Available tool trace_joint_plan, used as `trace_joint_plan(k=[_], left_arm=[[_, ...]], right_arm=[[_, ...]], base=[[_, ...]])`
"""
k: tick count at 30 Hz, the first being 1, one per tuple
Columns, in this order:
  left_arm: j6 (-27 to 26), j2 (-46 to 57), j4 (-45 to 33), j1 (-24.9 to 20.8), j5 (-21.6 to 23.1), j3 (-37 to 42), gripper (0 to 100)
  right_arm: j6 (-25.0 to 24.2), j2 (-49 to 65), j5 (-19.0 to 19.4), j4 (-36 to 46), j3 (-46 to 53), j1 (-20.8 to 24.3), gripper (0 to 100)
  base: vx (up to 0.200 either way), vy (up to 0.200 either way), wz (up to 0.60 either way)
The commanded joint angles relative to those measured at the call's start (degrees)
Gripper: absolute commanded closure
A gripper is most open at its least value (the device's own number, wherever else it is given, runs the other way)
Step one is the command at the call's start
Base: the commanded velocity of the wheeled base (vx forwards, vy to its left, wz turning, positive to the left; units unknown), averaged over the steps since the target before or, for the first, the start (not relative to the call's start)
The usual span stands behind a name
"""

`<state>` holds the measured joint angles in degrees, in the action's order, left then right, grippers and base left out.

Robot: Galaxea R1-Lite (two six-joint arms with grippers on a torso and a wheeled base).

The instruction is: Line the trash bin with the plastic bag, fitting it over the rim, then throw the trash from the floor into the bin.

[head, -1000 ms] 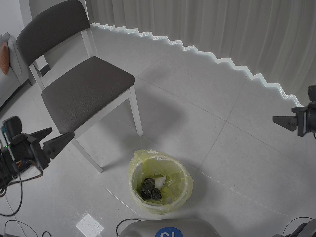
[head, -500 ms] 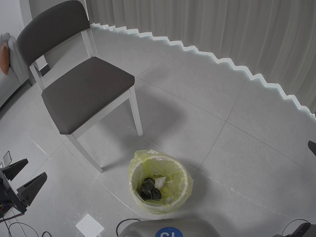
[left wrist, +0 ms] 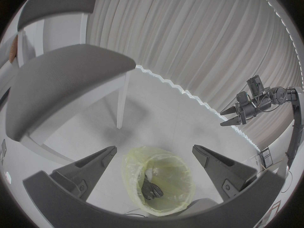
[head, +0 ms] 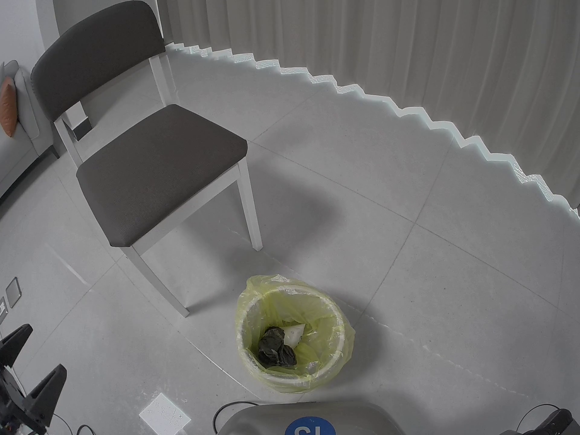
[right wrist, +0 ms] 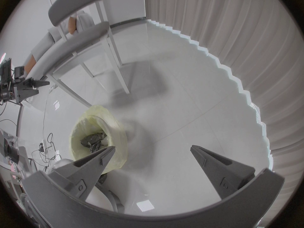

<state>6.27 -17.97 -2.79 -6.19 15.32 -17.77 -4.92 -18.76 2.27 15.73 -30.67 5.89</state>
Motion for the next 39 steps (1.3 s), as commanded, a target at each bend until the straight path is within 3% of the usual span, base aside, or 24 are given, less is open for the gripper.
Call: trace_joint_plan(k=[1, 8, 24, 29, 31, 39], left_arm=[[-1.08, 7.86, -0.37, 1.89, 0.58, 3.36, 0], [-1.34, 13.05, -3.36, 2.85, 0.41, 3.80, 0], [-1.87, 17.97, -3.01, 6.19, -0.65, 7.75, 0], [-2.93, 17.97, 3.06, 6.19, -9.17, 14.35, 0], [-3.19, 17.97, 7.36, 6.19, -10.23, 17.77, 0], [-5.65, 17.97, 4.73, 6.10, -12.77, 17.77, 0]], right_arm=[[-1.93, 9.44, 4.06, 0.09, 3.16, -3.52, 0], [-1.93, 15.25, 4.76, 0.09, 6.94, -4.31, 0], [-1.32, 18.23, 3.18, -2.54, 5.89, -5.62, 0], [-0.26, 18.23, -1.30, -3.95, 8.87, -5.54, 0], [-0.26, 18.23, -1.65, -7.11, 11.42, -5.62, 0], [1.59, 18.23, -1.65, -27.68, 25.66, -5.62, 0]], base=[[0.000, 0.000, 0.00], [0.000, 0.000, 0.00], [0.000, 0.000, 0.00], [0.000, 0.000, 0.00], [0.000, 0.000, 0.00], [0.000, 0.000, 0.00]])
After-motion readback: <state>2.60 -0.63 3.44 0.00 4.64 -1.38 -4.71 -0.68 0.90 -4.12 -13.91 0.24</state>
